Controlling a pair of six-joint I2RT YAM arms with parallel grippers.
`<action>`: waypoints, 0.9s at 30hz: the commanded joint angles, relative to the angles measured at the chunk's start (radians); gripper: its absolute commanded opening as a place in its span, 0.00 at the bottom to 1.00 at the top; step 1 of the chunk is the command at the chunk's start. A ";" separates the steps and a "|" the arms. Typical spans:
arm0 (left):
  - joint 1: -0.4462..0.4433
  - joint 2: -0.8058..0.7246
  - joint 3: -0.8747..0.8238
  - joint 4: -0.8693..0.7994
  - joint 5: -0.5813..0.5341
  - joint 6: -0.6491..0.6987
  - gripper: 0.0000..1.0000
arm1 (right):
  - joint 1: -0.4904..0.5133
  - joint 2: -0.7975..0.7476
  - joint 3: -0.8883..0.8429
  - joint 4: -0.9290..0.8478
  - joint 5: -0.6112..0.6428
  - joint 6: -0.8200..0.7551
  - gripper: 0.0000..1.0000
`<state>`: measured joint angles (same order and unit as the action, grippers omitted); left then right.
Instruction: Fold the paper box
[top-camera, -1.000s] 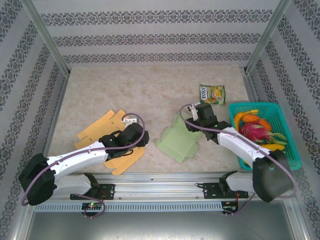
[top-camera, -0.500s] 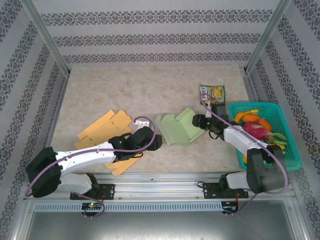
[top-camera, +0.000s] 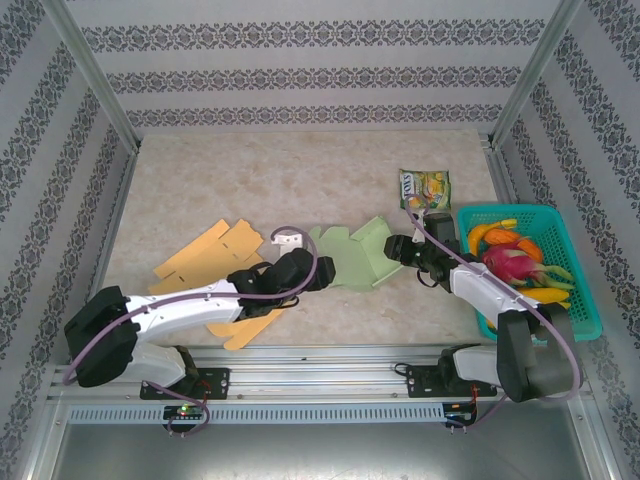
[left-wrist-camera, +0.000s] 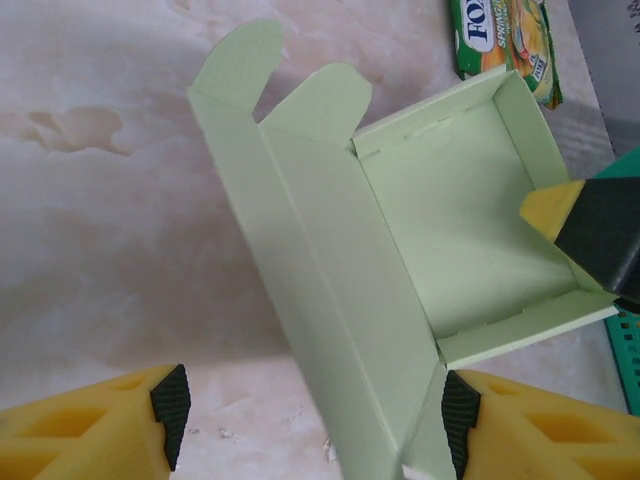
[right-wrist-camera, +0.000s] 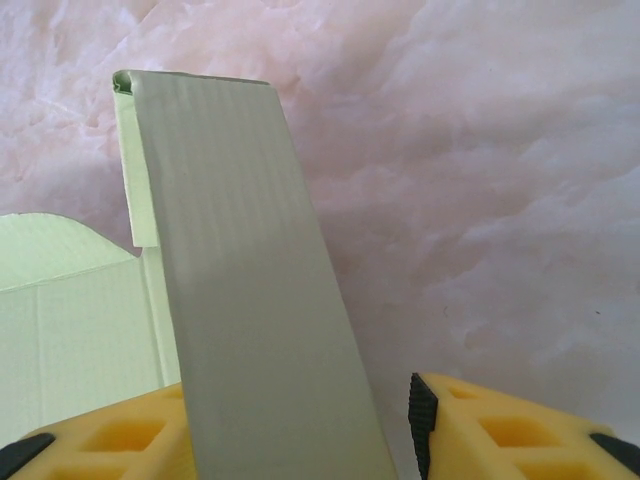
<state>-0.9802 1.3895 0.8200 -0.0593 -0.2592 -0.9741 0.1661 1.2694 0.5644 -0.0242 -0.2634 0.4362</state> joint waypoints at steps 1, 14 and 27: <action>-0.008 0.058 0.061 0.001 -0.020 -0.010 0.69 | -0.001 -0.019 -0.011 0.016 0.007 -0.003 0.51; -0.002 0.199 0.140 0.045 -0.007 0.008 0.37 | -0.001 -0.002 -0.012 0.027 0.004 -0.013 0.51; -0.001 0.255 0.464 -0.393 -0.167 0.295 0.00 | 0.005 -0.226 0.070 -0.081 -0.003 -0.115 0.57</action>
<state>-0.9798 1.6344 1.2148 -0.2768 -0.3527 -0.7998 0.1661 1.0939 0.5827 -0.0582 -0.2703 0.3874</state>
